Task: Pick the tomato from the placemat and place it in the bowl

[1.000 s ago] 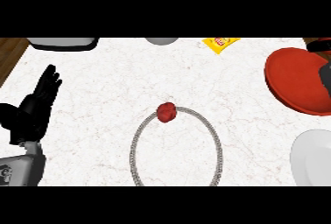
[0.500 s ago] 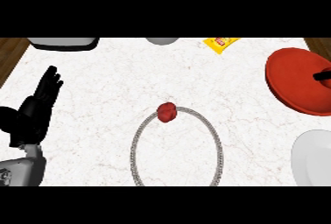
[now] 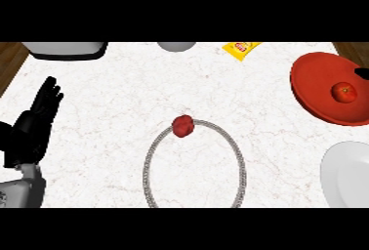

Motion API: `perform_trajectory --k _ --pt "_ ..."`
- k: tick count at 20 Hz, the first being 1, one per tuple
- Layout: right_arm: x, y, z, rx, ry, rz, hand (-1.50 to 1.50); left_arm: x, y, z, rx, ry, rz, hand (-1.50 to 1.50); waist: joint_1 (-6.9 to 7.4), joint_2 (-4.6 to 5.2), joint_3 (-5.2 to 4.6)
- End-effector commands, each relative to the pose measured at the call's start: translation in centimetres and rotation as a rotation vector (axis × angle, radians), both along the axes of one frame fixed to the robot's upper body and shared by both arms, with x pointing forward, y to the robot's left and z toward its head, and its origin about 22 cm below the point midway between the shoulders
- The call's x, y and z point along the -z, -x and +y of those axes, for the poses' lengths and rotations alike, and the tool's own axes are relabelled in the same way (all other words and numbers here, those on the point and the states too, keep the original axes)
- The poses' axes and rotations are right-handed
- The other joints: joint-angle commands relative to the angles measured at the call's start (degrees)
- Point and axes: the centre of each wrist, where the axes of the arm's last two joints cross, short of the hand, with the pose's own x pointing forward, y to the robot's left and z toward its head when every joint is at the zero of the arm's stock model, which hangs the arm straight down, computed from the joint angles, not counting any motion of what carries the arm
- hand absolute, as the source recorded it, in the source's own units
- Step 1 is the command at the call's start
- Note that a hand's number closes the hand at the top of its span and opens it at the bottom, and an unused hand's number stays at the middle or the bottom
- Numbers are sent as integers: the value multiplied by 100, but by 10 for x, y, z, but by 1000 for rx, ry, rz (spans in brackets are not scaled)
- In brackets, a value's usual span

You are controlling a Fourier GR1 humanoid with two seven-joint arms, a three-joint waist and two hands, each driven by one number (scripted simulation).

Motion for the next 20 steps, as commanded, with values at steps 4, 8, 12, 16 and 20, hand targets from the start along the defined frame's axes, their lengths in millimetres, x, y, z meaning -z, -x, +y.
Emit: perform_trajectory --k 4,8,12,16,20 --pt "-10 13 -2 52 -16 -439 -150 3 1 0 -24 0 6 0 -218 -81 -15" --pt "39 67 -25 58 -76 -435 -150 5 11 23 -45 -12 19 0 -263 -97 -33" --pt "56 107 -16 3 -111 -447 -150 6 16 17 -41 0 31 0 -300 -117 -42" --pt "63 160 -11 -33 -117 -482 -150 -2 15 19 -52 -24 2 0 -314 -115 -43" --pt "69 216 -5 -71 -131 -553 -150 10 12 24 -43 -15 12 0 -280 -74 -41"
